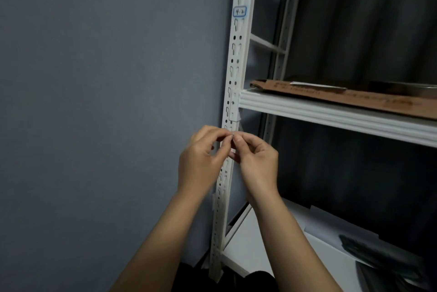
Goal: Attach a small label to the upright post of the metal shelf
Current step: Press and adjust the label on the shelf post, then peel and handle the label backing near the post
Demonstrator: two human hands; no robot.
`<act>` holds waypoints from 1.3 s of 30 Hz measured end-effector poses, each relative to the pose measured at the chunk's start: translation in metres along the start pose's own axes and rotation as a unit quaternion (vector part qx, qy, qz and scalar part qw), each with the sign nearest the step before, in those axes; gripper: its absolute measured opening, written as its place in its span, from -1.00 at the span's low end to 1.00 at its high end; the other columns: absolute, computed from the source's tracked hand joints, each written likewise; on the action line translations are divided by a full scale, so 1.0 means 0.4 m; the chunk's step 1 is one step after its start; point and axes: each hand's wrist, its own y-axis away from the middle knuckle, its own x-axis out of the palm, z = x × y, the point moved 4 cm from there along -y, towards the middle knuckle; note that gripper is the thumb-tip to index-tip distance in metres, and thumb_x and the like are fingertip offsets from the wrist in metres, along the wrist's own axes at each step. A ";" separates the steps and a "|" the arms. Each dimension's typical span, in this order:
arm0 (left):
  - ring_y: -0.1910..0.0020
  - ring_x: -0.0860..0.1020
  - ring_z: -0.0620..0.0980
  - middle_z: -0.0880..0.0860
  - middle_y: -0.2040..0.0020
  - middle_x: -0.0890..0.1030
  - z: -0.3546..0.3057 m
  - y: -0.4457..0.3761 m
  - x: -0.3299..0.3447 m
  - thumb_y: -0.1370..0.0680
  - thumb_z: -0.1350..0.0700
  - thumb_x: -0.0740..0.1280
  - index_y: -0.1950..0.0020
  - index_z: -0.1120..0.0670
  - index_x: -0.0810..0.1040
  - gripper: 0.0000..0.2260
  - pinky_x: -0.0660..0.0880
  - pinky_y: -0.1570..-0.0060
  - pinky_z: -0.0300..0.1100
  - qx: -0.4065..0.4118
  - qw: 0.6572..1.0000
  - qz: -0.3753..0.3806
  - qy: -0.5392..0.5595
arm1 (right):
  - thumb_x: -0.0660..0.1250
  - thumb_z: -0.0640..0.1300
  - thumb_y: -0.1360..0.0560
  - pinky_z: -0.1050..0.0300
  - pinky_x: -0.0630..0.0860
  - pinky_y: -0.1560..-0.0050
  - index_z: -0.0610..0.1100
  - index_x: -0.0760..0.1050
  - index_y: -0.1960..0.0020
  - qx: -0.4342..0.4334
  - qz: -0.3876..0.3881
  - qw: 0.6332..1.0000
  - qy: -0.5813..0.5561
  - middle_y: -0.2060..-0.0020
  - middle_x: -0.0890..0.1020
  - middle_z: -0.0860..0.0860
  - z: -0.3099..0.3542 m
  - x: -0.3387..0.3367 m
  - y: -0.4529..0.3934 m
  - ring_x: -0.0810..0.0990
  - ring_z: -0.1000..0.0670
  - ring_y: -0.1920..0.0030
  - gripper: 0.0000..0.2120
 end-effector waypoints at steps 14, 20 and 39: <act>0.22 0.60 -0.19 -0.06 0.28 0.65 -0.092 -0.054 -0.027 -0.52 0.17 0.35 0.16 0.08 0.64 -0.90 0.51 0.17 -0.34 -0.260 0.928 0.098 0.248 | 0.38 -0.31 -0.48 0.10 0.60 -0.05 -0.17 0.67 0.02 -0.206 0.046 0.970 0.124 0.09 0.69 -0.02 0.149 -0.034 0.048 0.66 0.06 0.02 -0.86; 0.18 0.62 -0.19 -0.04 0.25 0.68 -0.142 -0.083 0.006 -0.48 0.10 0.41 0.19 0.05 0.66 -0.92 0.51 0.13 -0.33 -0.235 0.935 0.125 0.235 | 0.38 -0.28 -0.49 0.27 0.57 0.05 -0.08 0.62 0.08 -0.220 0.010 0.959 0.176 0.20 0.67 0.07 0.199 -0.090 0.003 0.64 0.13 0.14 -0.88; 0.08 0.59 -0.09 -0.13 0.19 0.62 -0.343 -0.377 0.549 -0.50 0.03 0.38 0.22 -0.03 0.62 -0.89 0.50 0.03 -0.17 -0.113 0.955 0.213 0.173 | 0.15 -0.24 -0.51 0.18 0.26 0.44 -0.23 0.47 0.32 -0.133 -0.239 0.894 0.354 0.46 0.45 -0.02 0.481 -0.523 -0.427 0.42 -0.02 0.34 -0.74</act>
